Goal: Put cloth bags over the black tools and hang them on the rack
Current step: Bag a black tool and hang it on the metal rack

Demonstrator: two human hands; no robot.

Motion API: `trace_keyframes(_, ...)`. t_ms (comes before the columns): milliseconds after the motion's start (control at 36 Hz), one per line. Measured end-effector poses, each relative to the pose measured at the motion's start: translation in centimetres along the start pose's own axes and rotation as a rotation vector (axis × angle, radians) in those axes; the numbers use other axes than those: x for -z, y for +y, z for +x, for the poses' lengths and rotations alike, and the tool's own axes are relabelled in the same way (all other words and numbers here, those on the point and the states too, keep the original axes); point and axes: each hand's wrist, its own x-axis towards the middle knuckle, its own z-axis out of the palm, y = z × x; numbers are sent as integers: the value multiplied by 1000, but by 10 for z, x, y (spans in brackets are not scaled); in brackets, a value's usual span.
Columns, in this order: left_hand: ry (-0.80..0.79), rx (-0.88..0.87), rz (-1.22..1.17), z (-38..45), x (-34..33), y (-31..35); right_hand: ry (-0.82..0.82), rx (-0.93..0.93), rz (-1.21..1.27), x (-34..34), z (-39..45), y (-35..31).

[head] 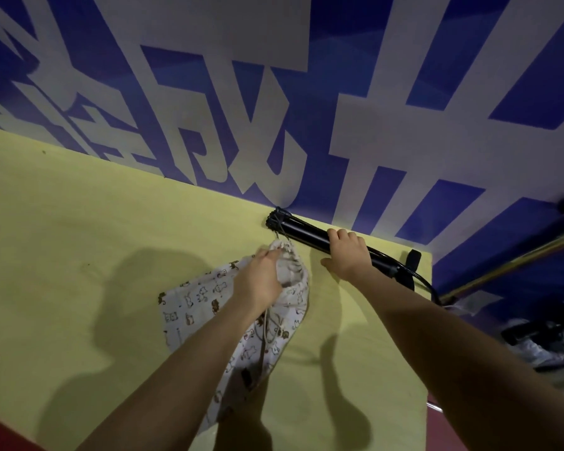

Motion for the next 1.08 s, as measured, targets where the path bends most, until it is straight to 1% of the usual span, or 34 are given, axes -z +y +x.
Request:
trace_keyframes(139, -7, 8, -36, -1, 2, -1, 41, 25, -132, -12, -7, -1)
trace_keyframes(222, -5, -6, -44, -5, 5, 4, 30, 56, -170, -8, -19, -1)
trace_keyframes(417, -37, -80, -75, -29, 2, 6, 17, -26, -26, 11, -59, 9)
trace_keyframes(583, -32, -147, -111, -51, 1, 0, 113, -71, 211, 28, -108, 16)
trace_keyframes(694, -66, -152, -124, -67, 9, 5, 86, -3, 306, 37, -142, 16)
trace_keyframes(750, -87, -161, -135, -75, 11, 6, 127, 32, 324, 38, -155, 17)
trace_keyframes(806, -112, -156, -167, -82, 13, 7, 154, 72, 318, 39, -168, 15)
trace_keyframes(972, -140, -102, -270, -97, 19, 0, 155, 143, 248, 37, -192, 14)
trace_keyframes(1083, -115, -126, -316, -108, 29, -10, 133, 178, 208, 36, -205, 14)
